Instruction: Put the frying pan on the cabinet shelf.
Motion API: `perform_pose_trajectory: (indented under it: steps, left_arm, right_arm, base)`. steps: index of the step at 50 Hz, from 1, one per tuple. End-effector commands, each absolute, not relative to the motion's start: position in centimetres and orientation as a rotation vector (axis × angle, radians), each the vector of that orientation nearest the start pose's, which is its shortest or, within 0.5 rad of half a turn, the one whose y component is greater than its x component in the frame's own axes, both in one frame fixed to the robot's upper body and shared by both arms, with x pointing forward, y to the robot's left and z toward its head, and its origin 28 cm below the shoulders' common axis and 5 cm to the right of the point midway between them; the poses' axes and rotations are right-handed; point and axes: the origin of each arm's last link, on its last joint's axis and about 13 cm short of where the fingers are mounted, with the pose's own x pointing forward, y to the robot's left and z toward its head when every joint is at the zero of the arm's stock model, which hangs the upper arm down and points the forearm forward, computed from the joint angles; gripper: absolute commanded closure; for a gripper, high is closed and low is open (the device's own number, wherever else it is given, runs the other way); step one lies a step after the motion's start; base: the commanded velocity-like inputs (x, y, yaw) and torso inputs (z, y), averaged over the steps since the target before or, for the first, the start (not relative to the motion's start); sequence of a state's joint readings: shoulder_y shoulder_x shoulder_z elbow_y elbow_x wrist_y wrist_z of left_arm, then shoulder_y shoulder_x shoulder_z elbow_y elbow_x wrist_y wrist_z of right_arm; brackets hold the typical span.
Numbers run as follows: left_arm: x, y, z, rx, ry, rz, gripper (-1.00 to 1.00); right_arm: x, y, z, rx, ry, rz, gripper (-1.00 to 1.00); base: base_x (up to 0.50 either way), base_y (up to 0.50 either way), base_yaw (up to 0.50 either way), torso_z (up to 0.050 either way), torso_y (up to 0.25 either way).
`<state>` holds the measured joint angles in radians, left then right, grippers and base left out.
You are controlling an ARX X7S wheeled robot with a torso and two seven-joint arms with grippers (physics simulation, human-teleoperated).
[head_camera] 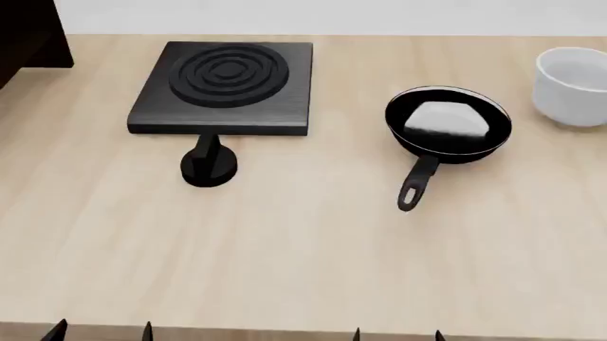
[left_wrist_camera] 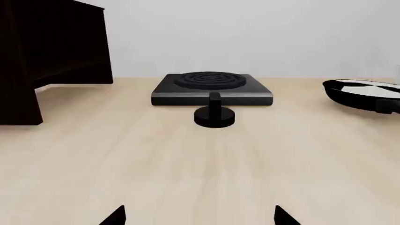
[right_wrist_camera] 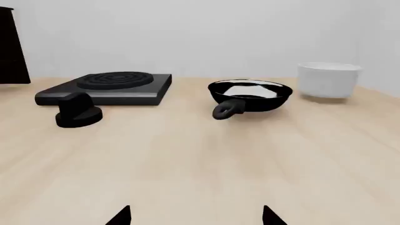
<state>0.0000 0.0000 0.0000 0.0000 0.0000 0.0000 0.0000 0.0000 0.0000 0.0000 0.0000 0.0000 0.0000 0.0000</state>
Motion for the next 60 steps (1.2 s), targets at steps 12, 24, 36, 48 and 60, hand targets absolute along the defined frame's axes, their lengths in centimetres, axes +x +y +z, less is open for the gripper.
perform_pose_trajectory:
  steps: [12, 24, 36, 48, 60]
  left_arm:
    - [21.48, 20.7, 0.74, 0.008, -0.002, -0.001, -1.0]
    - [21.18, 20.85, 1.08, 0.016, -0.042, 0.016, -1.0]
    - [21.06, 20.87, 1.14, 0.006, -0.04, 0.012, -1.0]
    - [21.02, 20.89, 1.17, -0.008, -0.034, 0.011, -1.0]
    - [21.17, 20.9, 0.94, -0.009, -0.032, 0.004, -1.0]
  right_arm:
    - [21.1, -9.67, 1.3, -0.002, -0.001, -0.005, -1.0]
    - [21.0, -9.7, 1.33, -0.009, 0.0, -0.006, -1.0]
    - [21.12, -9.7, 1.24, -0.012, 0.0, -0.007, -1.0]
    - [21.27, -9.68, 1.21, -0.019, -0.001, -0.003, -1.0]
    - [21.45, -9.67, 1.14, -0.027, -0.003, 0.001, -1.0]
  base:
    - [0.0, 0.0, 0.0, 0.0, 0.0]
    - [0.0, 0.0, 0.0, 0.036, 0.0]
    - [0.0, 0.0, 0.0, 0.05, 0.0]
    - [0.0, 0.0, 0.0, 0.05, 0.0]
    - [0.0, 0.0, 0.0, 0.05, 0.0]
